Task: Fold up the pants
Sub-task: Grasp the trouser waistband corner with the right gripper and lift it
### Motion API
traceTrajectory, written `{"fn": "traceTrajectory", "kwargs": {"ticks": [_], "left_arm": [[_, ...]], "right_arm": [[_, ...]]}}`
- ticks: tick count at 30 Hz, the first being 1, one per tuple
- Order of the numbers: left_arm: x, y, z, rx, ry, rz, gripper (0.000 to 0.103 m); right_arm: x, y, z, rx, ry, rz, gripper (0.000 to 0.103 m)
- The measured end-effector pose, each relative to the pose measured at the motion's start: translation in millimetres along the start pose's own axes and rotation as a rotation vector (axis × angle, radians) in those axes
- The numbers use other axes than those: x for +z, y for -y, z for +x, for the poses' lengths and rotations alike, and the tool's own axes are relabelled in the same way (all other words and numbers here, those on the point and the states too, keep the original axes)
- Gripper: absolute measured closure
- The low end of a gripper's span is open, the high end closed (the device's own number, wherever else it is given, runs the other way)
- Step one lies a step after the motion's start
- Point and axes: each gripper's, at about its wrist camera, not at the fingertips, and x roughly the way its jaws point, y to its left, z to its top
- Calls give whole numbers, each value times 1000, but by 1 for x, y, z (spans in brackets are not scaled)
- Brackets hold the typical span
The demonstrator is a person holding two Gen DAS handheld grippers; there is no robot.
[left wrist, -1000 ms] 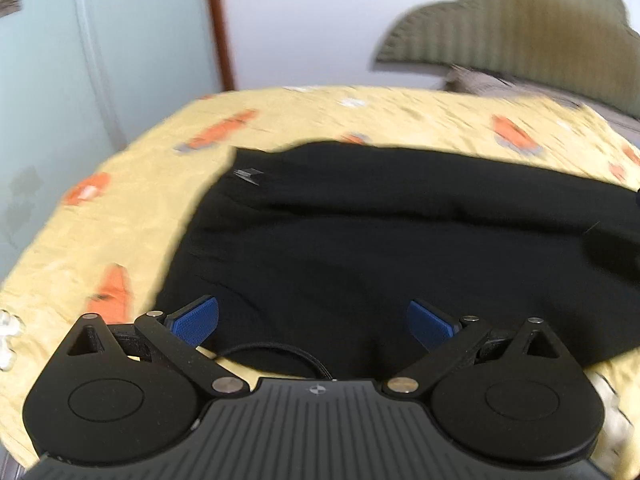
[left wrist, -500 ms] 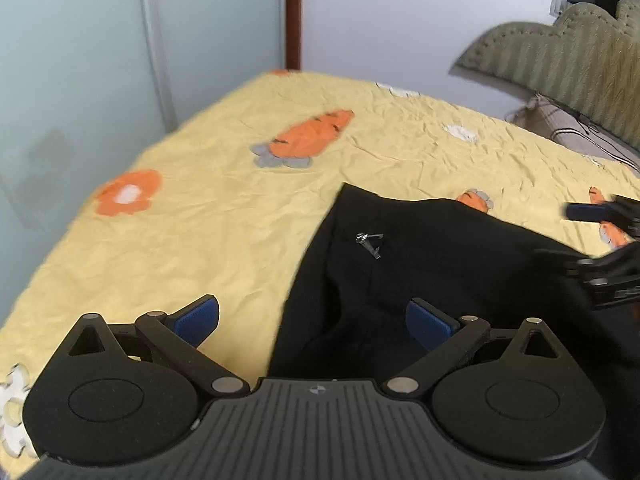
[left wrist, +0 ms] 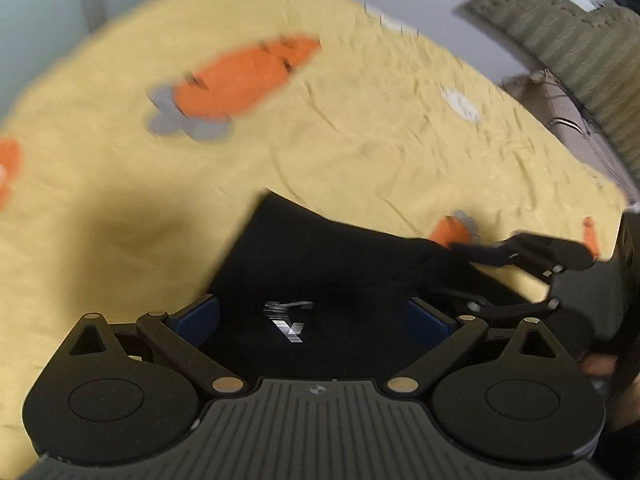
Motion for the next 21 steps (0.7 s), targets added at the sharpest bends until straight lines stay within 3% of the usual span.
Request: {"fn": "traceTrajectory", "kwargs": {"ticks": [3, 5, 10, 15, 18, 21], "left_arm": [[15, -9, 29, -92, -116, -123, 5], [20, -14, 39, -105, -133, -195, 2], [32, -15, 45, -125, -152, -215, 1], [43, -21, 51, -155, -210, -256, 1], [41, -25, 51, -182, -215, -302, 2], [39, -27, 48, -193, -204, -302, 12]], "right_arm": [[1, -13, -3, -38, 4, -68, 88], [-2, -24, -6, -77, 14, -116, 90], [-20, -77, -28, -249, 116, -347, 92], [-53, -149, -36, -486, 168, -682, 92], [-69, -173, -35, -565, 188, -796, 92], [-77, -182, -38, -601, 206, -820, 92]]}}
